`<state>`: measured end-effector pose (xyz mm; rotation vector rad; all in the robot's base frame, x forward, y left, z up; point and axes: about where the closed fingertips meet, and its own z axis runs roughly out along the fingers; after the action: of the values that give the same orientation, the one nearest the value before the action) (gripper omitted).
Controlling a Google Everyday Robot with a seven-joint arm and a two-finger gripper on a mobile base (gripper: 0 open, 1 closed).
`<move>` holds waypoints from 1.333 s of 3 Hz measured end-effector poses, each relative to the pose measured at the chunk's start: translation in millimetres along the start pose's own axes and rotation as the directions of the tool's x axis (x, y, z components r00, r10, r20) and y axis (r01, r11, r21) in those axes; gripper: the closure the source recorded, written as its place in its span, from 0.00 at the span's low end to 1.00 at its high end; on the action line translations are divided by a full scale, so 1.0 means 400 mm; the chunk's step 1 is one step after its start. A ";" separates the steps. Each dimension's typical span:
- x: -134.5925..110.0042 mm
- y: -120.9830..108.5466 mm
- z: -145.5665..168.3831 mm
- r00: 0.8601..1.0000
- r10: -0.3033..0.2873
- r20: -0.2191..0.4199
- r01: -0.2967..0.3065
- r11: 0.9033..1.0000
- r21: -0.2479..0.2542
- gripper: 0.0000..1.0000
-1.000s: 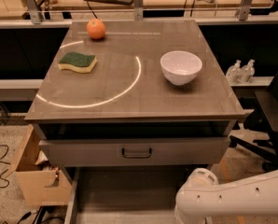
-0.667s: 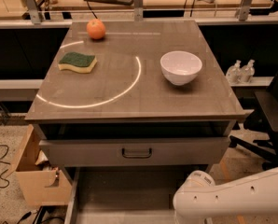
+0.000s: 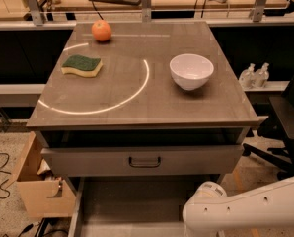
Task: Open middle drawer
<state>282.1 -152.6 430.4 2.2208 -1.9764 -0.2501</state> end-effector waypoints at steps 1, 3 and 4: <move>0.001 0.002 0.002 1.000 0.000 0.000 0.000 1.000 -0.002 0.59; 0.002 0.007 0.005 1.000 0.000 -0.001 0.000 1.000 -0.006 0.12; 0.003 0.009 0.006 1.000 0.000 -0.001 0.000 1.000 -0.008 0.00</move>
Offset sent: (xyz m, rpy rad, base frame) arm -0.0008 -0.0004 -0.0004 -0.0005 0.0017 0.0001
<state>278.3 -154.3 428.8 2.2156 -1.9715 -0.2560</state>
